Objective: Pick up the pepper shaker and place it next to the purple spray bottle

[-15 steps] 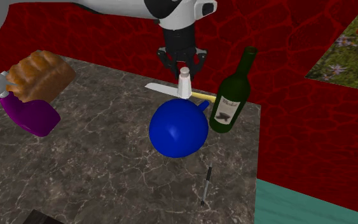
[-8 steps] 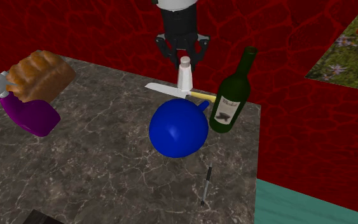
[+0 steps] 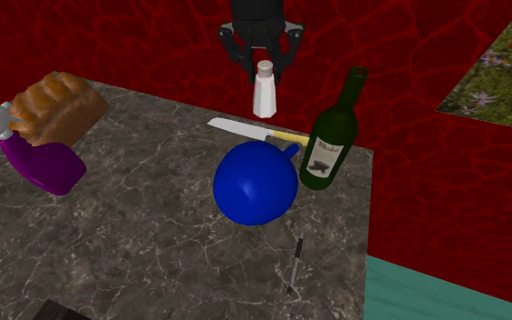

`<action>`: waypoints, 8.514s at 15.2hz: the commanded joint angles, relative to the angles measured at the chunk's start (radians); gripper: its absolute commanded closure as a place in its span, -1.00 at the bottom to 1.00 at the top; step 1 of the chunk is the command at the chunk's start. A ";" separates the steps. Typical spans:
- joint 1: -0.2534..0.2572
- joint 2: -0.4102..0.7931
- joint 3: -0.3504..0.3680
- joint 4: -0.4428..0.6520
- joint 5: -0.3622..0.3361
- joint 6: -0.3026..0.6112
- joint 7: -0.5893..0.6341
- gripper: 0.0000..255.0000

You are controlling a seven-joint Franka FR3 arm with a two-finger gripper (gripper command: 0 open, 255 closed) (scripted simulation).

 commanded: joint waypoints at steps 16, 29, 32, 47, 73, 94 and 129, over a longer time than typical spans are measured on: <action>0.008 0.084 0.001 0.353 -0.001 -0.269 -0.023 1.00; 0.074 -0.146 0.039 0.119 -0.005 -0.276 0.082 1.00; 0.099 -0.240 0.062 0.002 -0.001 -0.259 0.134 1.00; 0.223 -0.567 0.221 -0.332 0.069 -0.276 0.411 1.00; 0.376 -0.697 0.553 -0.425 0.240 -0.310 0.870 1.00; 0.403 -0.745 0.583 -0.742 0.280 -0.036 0.871 1.00; 0.381 -0.597 0.716 -1.059 0.271 0.418 0.946 1.00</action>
